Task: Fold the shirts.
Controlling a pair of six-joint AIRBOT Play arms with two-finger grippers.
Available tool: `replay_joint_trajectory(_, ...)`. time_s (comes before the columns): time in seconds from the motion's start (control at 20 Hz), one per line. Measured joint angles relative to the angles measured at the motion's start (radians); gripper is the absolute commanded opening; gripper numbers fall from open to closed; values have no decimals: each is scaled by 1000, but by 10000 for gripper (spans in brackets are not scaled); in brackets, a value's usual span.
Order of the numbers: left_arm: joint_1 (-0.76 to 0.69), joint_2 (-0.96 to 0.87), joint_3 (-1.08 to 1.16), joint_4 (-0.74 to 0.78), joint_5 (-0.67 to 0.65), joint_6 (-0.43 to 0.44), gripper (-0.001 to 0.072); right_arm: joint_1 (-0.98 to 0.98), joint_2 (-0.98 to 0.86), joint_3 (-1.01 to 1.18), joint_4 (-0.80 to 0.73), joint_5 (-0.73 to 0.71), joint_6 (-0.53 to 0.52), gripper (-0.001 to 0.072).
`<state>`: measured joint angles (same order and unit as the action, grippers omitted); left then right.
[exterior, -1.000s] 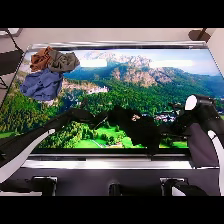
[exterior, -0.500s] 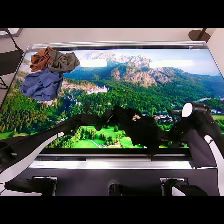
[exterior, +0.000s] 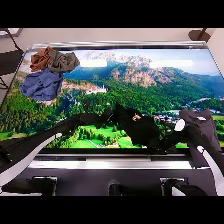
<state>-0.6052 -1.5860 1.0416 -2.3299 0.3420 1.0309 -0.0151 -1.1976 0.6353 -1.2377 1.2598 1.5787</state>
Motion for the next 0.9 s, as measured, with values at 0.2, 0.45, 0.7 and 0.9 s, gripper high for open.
replay_joint_trajectory(0.2,23,89,6,10,1,147,28,0,45,91,2,-53,-52,45)
replay_joint_trajectory(0.45,117,349,122,110,48,439,28,0,239,409,-146,-101,-84,48)
replay_joint_trajectory(0.7,291,677,364,171,32,539,28,0,471,792,-354,-261,-87,47)
replay_joint_trajectory(0.9,374,862,467,216,29,559,28,0,577,940,-397,-299,-46,47)
